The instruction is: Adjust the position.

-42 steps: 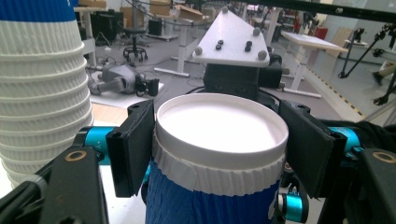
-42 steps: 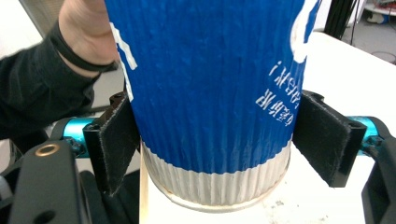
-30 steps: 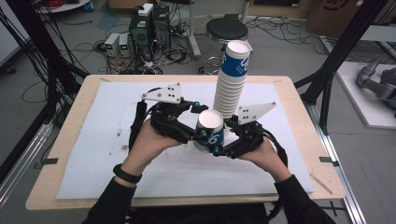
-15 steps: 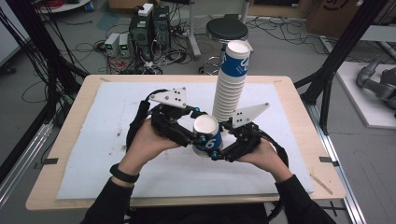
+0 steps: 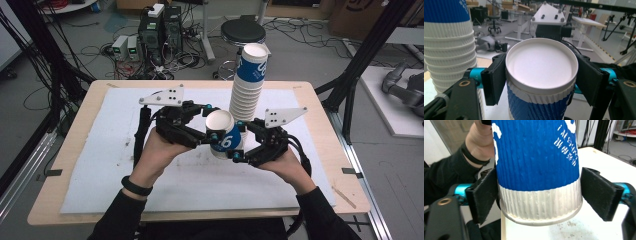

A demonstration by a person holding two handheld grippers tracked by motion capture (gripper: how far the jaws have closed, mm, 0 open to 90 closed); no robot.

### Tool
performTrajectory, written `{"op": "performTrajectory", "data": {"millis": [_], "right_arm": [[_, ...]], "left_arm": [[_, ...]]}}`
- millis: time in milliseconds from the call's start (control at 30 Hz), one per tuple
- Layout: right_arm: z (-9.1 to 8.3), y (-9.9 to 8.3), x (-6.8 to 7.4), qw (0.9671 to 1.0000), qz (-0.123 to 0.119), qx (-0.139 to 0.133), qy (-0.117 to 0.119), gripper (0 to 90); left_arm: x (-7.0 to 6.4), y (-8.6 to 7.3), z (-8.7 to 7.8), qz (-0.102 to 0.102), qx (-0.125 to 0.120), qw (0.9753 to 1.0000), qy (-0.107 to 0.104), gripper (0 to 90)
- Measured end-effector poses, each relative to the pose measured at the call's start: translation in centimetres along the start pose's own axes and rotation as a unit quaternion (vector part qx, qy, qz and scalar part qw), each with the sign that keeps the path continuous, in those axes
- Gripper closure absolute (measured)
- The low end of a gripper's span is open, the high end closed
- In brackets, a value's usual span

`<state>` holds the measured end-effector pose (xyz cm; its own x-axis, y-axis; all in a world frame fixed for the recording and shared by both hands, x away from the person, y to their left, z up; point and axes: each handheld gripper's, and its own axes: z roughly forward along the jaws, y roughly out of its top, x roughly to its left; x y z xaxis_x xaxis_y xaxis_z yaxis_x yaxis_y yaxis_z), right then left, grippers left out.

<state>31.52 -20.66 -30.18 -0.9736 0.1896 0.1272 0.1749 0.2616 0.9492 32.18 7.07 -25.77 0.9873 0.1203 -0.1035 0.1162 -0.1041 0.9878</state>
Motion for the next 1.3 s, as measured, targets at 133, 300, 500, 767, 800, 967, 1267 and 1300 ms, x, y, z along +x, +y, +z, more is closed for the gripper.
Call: {"op": "performTrajectory", "data": {"millis": [133, 300, 500, 767, 800, 967, 1267, 1300], "right_arm": [[0.00, 0.02, 0.03, 1.0000, 0.005, -0.006, 0.001, 14.3], [0.13, -0.17, -0.14, 0.9998, 0.017, -0.002, -0.009, 13.6], [0.58, -0.22, 0.08, 0.9999, 0.008, -0.008, -0.005, 14.1], [0.12, -0.26, -0.13, 1.0000, -0.001, -0.008, -0.001, 18.9], [0.07, -0.26, -0.13, 1.0000, -0.002, -0.008, -0.002, 19.1], [0.01, -0.26, -0.24, 1.0000, -0.007, 0.001, 0.005, 20.0], [-0.15, 0.09, -0.31, 0.9983, -0.014, 0.057, -0.005, 20.0], [-0.05, 0.11, -0.28, 0.9979, -0.013, 0.063, -0.007, 20.0]], "left_arm": [[-0.04, -0.04, 0.06, 0.002, -0.007, 1.0000, 0.003, 29.8], [-0.08, 0.05, -0.32, 0.008, -0.024, 0.9996, 0.011, 29.9], [-0.04, -0.07, -0.25, 0.000, -0.039, 0.9992, 0.002, 29.9], [-0.08, -0.15, -0.14, 0.001, -0.034, 0.9994, 0.001, 29.8], [-0.10, -0.14, -0.15, 0.006, -0.029, 0.9996, 0.002, 29.7], [-0.23, 0.06, -0.17, 0.011, 0.003, 0.9999, 0.001, 27.0], [-0.46, 0.60, -0.37, 0.021, 0.083, 0.9963, 0.011, 21.5], [-0.47, 0.61, -0.36, 0.021, 0.088, 0.9958, 0.012, 21.5]]}}
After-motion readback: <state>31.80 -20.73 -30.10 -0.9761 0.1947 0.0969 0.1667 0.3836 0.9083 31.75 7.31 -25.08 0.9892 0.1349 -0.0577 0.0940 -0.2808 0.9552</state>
